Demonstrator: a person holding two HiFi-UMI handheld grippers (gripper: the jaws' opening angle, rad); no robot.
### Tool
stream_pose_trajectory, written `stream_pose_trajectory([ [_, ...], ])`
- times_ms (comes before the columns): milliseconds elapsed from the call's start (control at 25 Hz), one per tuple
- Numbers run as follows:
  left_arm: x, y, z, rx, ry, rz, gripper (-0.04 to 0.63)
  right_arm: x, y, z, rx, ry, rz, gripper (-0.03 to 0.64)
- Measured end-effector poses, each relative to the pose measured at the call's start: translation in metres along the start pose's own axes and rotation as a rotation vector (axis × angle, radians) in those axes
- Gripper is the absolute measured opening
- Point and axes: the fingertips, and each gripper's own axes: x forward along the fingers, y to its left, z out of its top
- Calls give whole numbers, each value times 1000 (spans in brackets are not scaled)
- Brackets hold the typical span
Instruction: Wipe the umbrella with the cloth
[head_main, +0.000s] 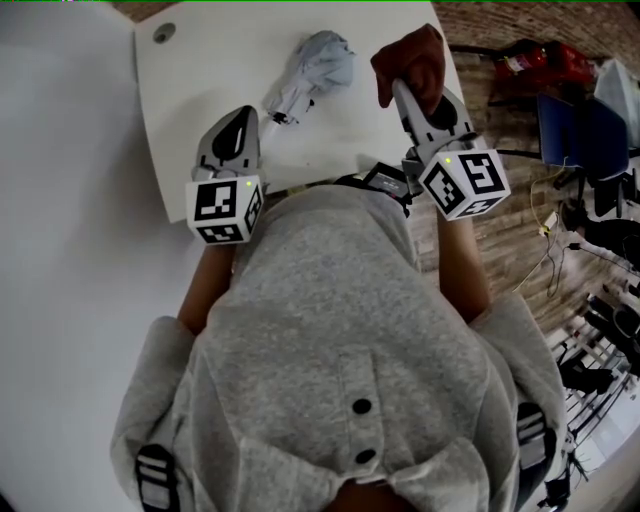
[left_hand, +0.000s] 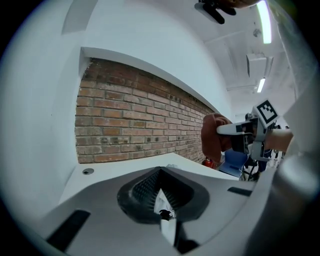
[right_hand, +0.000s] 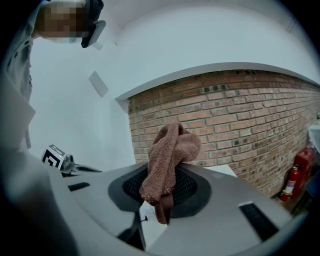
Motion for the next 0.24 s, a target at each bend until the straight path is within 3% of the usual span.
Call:
stream_pose_trajectory([
  [240,1,-6,0,-8,-14,-25,15,5,-1,-2,-14,-1,-1,97],
])
